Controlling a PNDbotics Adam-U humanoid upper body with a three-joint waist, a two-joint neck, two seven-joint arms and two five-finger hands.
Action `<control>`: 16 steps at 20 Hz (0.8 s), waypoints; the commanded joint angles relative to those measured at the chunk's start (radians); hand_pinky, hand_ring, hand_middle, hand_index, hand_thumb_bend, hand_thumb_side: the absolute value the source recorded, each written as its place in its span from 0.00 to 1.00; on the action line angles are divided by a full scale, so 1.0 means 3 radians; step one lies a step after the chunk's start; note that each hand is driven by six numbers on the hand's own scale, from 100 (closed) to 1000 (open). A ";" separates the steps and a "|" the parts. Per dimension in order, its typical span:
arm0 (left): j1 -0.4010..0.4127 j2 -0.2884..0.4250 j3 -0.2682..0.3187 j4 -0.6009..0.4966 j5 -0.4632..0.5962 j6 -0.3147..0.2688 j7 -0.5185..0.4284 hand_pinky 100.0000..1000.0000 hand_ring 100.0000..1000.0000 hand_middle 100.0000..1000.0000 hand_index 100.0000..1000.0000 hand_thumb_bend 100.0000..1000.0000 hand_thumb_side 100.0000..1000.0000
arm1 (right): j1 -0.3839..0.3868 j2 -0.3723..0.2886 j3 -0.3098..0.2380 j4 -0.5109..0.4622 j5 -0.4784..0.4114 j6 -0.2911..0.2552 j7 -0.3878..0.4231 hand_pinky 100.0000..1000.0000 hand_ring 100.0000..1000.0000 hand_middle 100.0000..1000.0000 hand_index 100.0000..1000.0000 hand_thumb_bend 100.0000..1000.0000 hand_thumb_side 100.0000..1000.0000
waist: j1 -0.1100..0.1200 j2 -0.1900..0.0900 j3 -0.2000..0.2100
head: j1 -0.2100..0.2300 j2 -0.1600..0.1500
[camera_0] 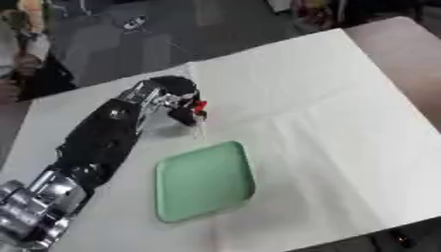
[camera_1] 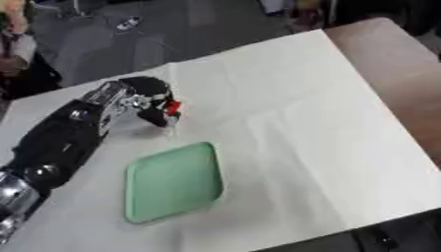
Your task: Pick up objects on the table and place them in the box.
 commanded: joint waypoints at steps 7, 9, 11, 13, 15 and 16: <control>-0.0034 0.0329 -0.0143 -0.0529 0.0346 0.0029 0.0067 0.00 0.00 0.02 0.31 0.00 0.64 | -0.0003 -0.0091 -0.0022 -0.0050 0.0012 0.0004 -0.0009 0.15 0.28 0.25 0.30 0.00 0.66 | -0.0015 -0.0077 0.0050 | -0.0029 0.0027; -0.0018 0.0400 -0.0213 -0.0695 0.0470 0.0030 0.0019 0.00 0.00 0.01 0.31 0.00 0.64 | 0.0002 -0.0097 -0.0021 -0.0050 0.0016 0.0005 -0.0009 0.15 0.28 0.25 0.30 0.00 0.66 | -0.0010 -0.0081 0.0055 | -0.0033 0.0033; 0.0006 0.0503 -0.0319 -0.0914 0.0680 0.0026 -0.0070 0.00 0.00 0.01 0.31 0.00 0.64 | 0.0006 -0.0106 -0.0020 -0.0050 0.0020 0.0006 -0.0008 0.15 0.28 0.25 0.30 0.00 0.66 | -0.0003 -0.0086 0.0060 | -0.0037 0.0042; 0.0031 0.0612 -0.0445 -0.1170 0.0911 0.0043 -0.0175 0.00 0.00 0.01 0.31 0.00 0.64 | 0.0010 -0.0113 -0.0018 -0.0050 0.0022 0.0007 -0.0007 0.15 0.28 0.25 0.30 0.00 0.66 | 0.0002 -0.0090 0.0064 | -0.0040 0.0045; 0.0063 0.0707 -0.0552 -0.1417 0.1100 0.0098 -0.0267 0.00 0.00 0.01 0.30 0.00 0.64 | 0.0012 -0.0118 -0.0017 -0.0050 0.0022 0.0007 -0.0006 0.15 0.28 0.25 0.30 0.00 0.66 | 0.0005 -0.0093 0.0067 | -0.0043 0.0044; 0.0079 0.0750 -0.0599 -0.1532 0.1178 0.0136 -0.0305 0.00 0.00 0.01 0.30 0.00 0.64 | 0.0013 -0.0120 -0.0016 -0.0050 0.0021 0.0007 -0.0005 0.15 0.28 0.25 0.30 0.00 0.66 | 0.0005 -0.0094 0.0067 | -0.0044 0.0042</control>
